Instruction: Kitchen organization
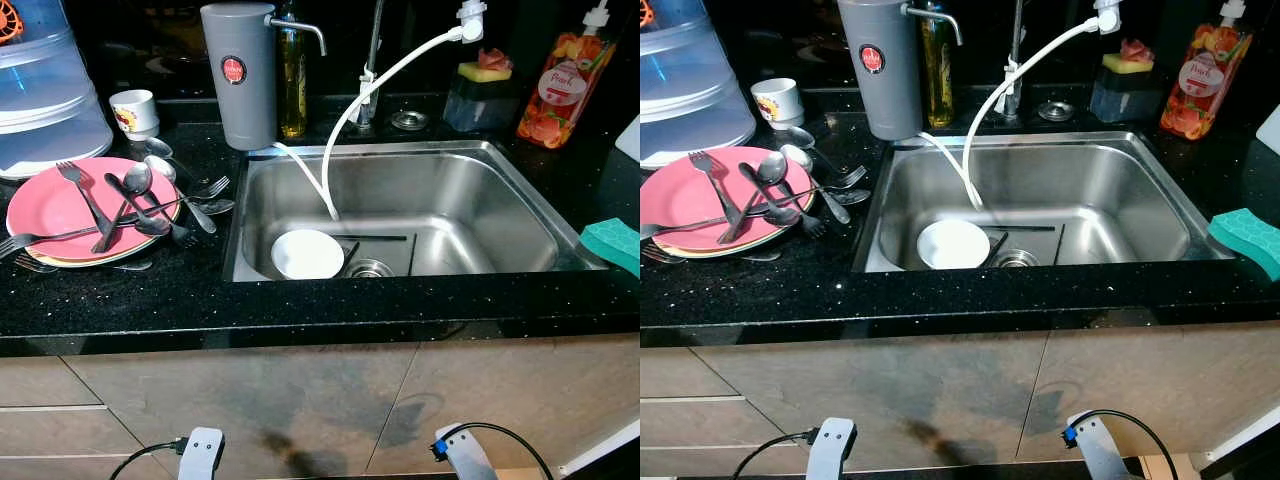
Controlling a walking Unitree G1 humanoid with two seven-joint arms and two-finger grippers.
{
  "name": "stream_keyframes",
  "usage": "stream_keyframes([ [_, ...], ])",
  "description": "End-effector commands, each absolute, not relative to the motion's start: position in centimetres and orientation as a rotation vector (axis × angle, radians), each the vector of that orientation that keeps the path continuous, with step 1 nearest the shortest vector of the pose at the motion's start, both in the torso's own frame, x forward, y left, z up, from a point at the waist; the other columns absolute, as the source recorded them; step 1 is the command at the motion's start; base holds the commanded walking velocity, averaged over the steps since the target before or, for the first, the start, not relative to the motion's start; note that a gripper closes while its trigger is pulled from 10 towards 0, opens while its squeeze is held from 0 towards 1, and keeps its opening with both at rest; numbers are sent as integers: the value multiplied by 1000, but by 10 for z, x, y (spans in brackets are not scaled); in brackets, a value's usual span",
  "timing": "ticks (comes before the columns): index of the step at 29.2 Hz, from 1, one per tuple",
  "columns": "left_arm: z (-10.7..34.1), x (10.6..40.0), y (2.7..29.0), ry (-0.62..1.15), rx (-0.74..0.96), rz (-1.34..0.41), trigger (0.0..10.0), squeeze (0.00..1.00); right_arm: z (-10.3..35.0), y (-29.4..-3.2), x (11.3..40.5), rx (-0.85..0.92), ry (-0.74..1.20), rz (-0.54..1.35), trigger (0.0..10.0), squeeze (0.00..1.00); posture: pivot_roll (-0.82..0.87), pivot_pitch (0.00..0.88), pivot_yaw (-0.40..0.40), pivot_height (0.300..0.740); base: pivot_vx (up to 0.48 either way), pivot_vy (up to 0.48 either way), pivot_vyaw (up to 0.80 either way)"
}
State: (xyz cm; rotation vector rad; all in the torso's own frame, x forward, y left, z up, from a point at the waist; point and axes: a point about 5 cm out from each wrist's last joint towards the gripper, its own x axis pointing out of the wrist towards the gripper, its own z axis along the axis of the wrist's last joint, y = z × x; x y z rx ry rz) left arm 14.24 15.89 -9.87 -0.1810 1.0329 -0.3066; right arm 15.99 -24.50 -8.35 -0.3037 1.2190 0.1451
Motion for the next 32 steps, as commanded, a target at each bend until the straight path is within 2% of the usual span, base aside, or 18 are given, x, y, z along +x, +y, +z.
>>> stream_keyframes([
  [1,-98,143,157,1006,-223,-314,10000,0,-85,-242,159,-279,1216,145,10000,0,1,0,19,740,0,0,0],
  [9,-94,144,147,976,-282,-445,10000,0,-84,-243,159,-276,1217,146,10000,0,-2,0,18,740,0,0,0],
  [12,-92,143,141,966,-332,-527,10000,0,-84,-243,159,-274,1216,144,10000,0,-8,0,18,740,0,0,0],
  [13,-90,142,135,954,-384,-617,10000,0,-84,-243,159,-272,1216,142,10000,0,-9,0,18,740,0,0,0],
  [14,-72,173,145,864,-438,-704,10000,0,-84,-243,159,-271,1216,141,10000,0,-9,0,18,740,0,0,0],
  [15,-72,173,145,864,-438,-704,10000,0,-84,-243,159,-271,1216,141,10000,0,-9,0,18,740,0,0,0],
  [16,-53,200,156,776,-476,-782,10000,0,-84,-243,159,-270,1216,140,10000,0,-13,0,20,740,0,0,0],
  [18,-16,230,167,656,-544,-1036,10000,0,-84,-243,159,-265,1214,134,10000,0,-19,0,27,740,0,0,0],
  [26,-1,224,165,631,-644,-1308,10000,0,-84,-243,160,-260,1209,131,10000,0,-22,0,32,740,0,0,0],
  [32,9,220,161,620,-678,-1389,10000,0,-84,-243,160,-260,1209,130,10000,0,-22,0,32,740,0,0,0],
])
